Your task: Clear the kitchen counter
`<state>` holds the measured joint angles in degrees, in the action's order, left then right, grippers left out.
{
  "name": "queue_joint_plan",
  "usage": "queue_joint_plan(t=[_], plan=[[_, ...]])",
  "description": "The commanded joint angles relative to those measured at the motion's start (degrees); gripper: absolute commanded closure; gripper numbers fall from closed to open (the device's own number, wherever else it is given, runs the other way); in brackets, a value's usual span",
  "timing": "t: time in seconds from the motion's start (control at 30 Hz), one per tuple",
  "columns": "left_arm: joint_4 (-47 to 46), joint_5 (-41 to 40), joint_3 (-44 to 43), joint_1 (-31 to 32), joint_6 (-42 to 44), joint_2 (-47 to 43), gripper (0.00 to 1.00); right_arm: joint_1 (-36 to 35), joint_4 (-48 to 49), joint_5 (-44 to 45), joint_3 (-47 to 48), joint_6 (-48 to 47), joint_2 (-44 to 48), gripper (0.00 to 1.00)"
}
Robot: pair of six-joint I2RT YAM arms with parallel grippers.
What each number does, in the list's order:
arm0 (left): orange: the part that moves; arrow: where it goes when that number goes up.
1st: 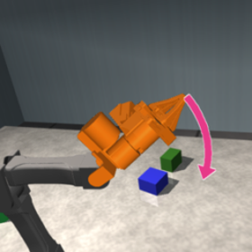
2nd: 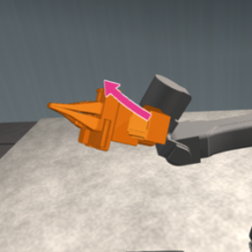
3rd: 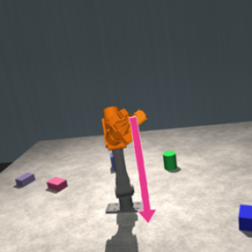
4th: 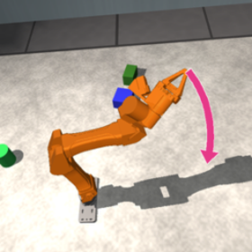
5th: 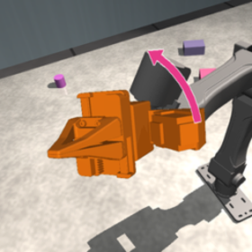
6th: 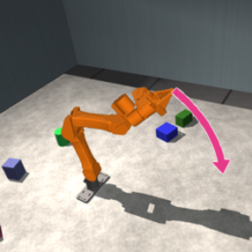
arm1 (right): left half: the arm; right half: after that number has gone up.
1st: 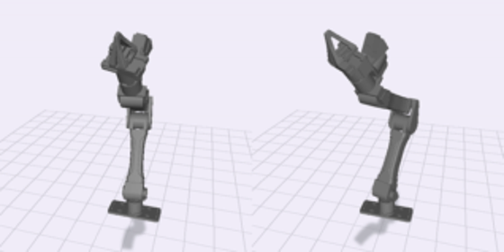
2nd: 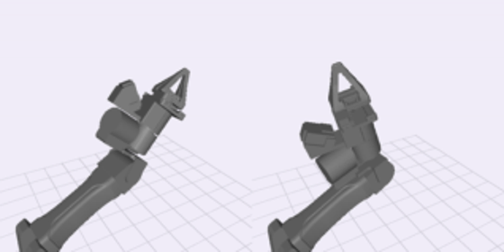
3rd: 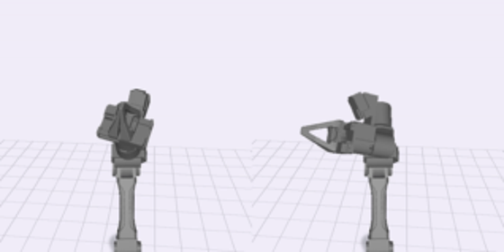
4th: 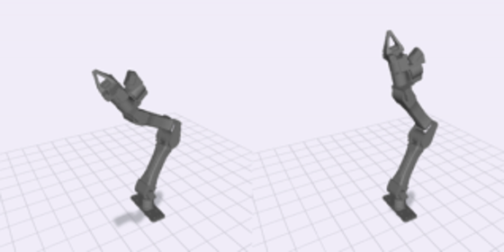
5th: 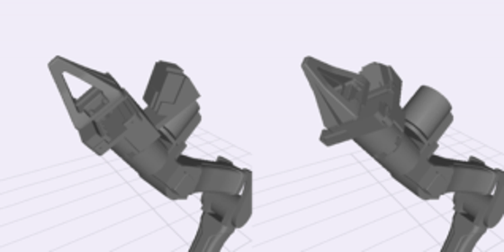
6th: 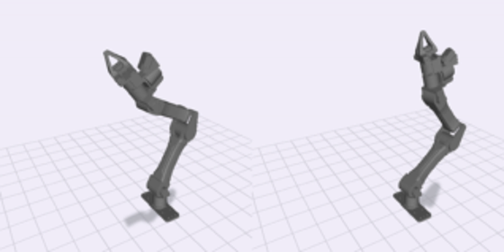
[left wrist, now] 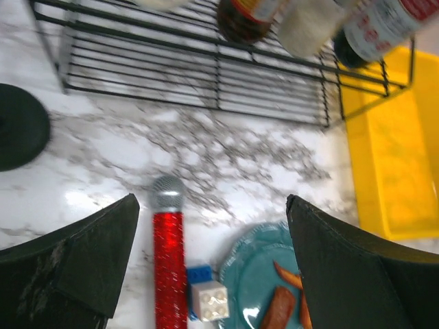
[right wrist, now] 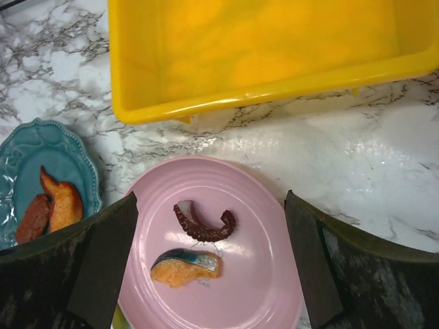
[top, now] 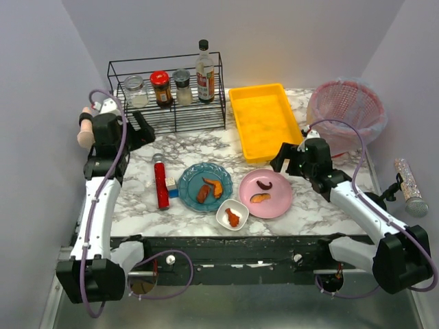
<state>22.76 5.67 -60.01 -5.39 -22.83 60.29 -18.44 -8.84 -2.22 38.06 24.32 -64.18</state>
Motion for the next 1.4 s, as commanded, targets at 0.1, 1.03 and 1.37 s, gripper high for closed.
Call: queue_joint_plan(t=[0.1, 1.03, 1.37], plan=[[-5.44, -4.17, 4.01, 18.38, -1.95, -2.72, 0.01, -0.28, -5.11, 1.14, 1.57, 3.44, -0.15, 0.05], [-24.87, 2.94, 1.39, 48.80, -3.72, 33.47, 0.31, -0.20, -10.58, 8.28, -11.61, 16.46, 2.92, 0.24], [-20.65, 2.23, -2.48, 49.68, -1.52, 41.22, 0.30, -0.20, -8.12, 2.57, -14.33, 18.22, 1.87, 0.29]])
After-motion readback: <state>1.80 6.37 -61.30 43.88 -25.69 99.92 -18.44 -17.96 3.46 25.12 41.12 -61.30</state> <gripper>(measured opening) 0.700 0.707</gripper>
